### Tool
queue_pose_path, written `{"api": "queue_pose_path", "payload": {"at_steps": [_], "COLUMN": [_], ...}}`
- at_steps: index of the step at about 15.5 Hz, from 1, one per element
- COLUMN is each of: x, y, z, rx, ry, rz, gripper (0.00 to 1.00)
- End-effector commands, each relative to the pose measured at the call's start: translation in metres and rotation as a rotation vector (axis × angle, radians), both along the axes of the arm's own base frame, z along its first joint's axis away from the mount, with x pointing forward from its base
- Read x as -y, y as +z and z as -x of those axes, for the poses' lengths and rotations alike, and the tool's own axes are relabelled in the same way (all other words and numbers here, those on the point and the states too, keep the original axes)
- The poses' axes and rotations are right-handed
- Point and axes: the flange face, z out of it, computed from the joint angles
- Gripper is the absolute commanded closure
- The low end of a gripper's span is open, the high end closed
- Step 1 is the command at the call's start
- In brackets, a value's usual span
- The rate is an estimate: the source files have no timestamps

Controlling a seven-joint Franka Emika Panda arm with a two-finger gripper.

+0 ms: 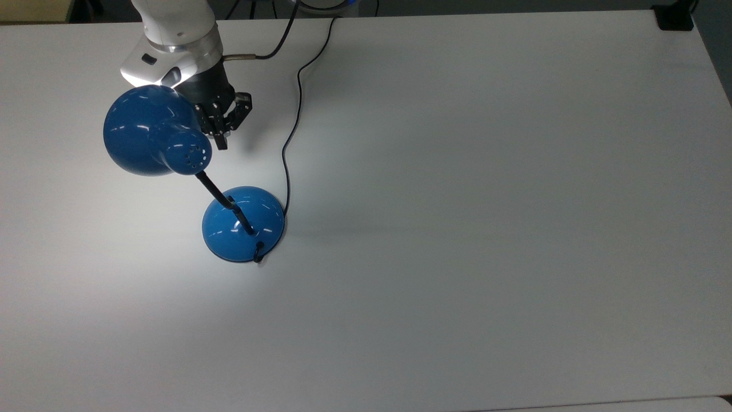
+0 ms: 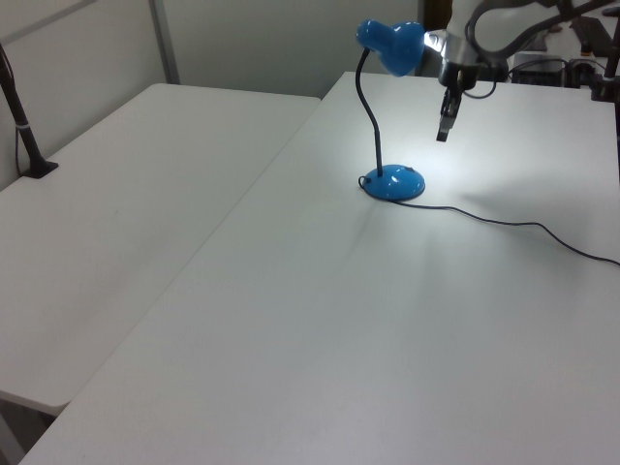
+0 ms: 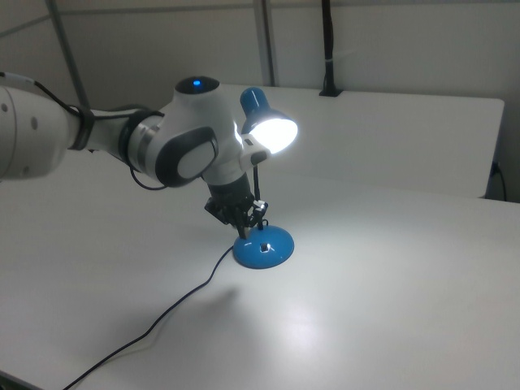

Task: Turn off the lamp
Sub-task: 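Move the gripper toward the switch on the blue lamp base, then lower the gripper onto the switch on the lamp base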

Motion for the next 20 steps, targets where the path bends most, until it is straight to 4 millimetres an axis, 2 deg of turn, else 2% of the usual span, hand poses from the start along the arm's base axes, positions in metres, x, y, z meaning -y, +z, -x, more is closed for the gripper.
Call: {"api": "queue_pose_path", "payload": {"at_steps": [1,8,18,20], "x": [0.004,0.007,0.003,0.003], "y": [-0.032,-0.063,-0.091,-0.091], "z": [-0.012,-0.025,-0.034,-0.034], "rx": [0.084,0.145,0.175,0.175], "ry": [-0.084,-0.177,-0.193,-0.193], "rz": [-0.007,-0.020,-0.019,-0.019], "gripper": [1.00,1.00,1.00,1.00]}}
